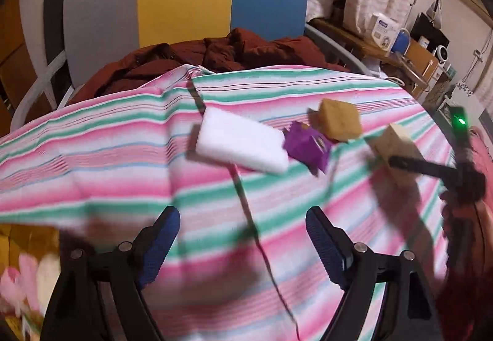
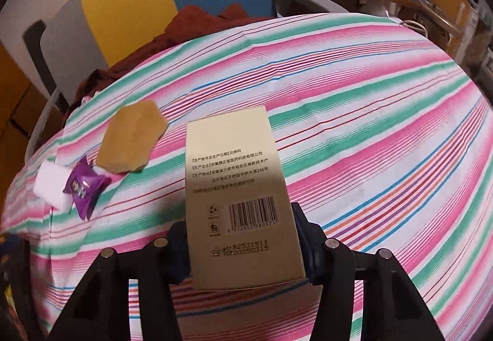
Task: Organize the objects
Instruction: 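Grasp the cream paper box with the right tool while left grasps the white sponge block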
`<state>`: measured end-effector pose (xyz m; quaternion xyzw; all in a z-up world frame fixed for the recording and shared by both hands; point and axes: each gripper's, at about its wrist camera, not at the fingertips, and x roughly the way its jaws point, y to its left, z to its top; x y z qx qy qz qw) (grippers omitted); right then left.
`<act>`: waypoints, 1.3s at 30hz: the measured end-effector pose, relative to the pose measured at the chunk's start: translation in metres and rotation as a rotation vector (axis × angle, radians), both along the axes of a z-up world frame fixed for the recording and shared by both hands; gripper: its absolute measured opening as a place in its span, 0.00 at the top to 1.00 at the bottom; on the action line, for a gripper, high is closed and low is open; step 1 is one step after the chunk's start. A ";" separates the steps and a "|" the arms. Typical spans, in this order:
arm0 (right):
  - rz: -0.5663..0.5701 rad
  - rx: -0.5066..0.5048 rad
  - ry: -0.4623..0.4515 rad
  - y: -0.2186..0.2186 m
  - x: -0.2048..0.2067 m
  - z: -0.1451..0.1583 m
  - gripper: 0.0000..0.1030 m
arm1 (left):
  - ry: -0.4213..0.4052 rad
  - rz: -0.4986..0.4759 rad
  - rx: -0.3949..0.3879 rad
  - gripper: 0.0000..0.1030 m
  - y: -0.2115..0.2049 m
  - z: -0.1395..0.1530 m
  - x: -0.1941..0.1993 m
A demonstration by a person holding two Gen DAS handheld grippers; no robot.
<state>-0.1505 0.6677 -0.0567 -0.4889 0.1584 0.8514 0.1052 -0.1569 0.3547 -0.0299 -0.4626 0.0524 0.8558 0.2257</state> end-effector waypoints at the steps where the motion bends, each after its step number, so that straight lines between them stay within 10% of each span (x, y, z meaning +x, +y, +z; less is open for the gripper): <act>1: 0.003 0.004 -0.004 -0.001 0.000 0.000 0.47 | 0.009 0.005 -0.004 0.17 0.003 -0.001 -0.009; 6: -0.004 -0.028 -0.003 0.002 0.000 0.000 0.47 | 0.089 -0.008 -0.068 0.14 0.019 -0.001 -0.055; 12: -0.004 -0.032 -0.007 0.002 -0.002 -0.002 0.47 | -0.032 -0.107 0.069 0.14 0.032 -0.014 -0.072; 25: -0.015 -0.043 -0.007 0.002 0.002 0.000 0.47 | -0.086 -0.468 0.114 0.14 0.046 0.001 0.067; 30: -0.015 -0.044 -0.007 0.002 0.002 0.000 0.47 | 0.117 -0.338 -0.017 0.14 0.042 0.011 0.071; 39: -0.007 -0.021 0.005 0.001 0.003 0.000 0.46 | -0.007 -0.214 -0.075 0.13 0.083 -0.032 0.008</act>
